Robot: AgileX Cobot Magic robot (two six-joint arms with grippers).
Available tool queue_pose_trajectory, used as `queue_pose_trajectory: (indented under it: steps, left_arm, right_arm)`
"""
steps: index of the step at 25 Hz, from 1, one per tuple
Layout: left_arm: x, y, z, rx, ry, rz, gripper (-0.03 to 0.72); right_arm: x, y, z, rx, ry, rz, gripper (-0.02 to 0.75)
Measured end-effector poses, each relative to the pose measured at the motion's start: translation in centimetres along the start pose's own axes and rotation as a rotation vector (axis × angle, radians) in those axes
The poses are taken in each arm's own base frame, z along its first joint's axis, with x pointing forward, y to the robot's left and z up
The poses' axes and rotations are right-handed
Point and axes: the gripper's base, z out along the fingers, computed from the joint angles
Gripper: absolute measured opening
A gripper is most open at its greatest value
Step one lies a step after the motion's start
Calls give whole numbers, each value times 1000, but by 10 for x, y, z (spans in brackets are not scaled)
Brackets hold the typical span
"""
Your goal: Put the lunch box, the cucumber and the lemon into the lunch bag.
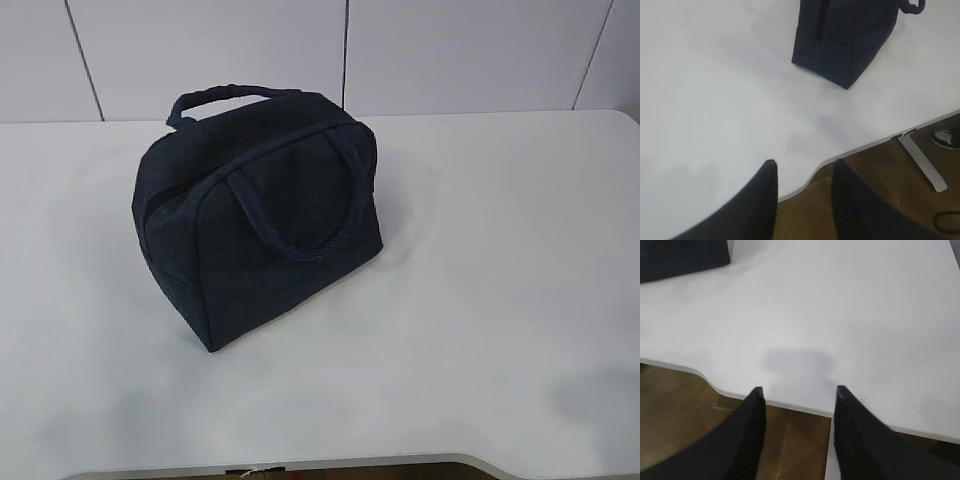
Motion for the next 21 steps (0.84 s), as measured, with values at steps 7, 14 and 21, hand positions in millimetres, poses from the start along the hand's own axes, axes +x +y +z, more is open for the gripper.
queue_pose_trajectory:
  steps: [7,14,21]
  left_arm:
    - [0,0,1,-42,-3,-21,237]
    - [0,0,1,-53,-3,-27,237]
    - [0,0,1,-53,-3,-27,237]
  right_arm:
    - [0,0,0,0,0,0,345]
    - [0,0,0,0,0,0,345]
    - [0,0,0,0,-2,0,344]
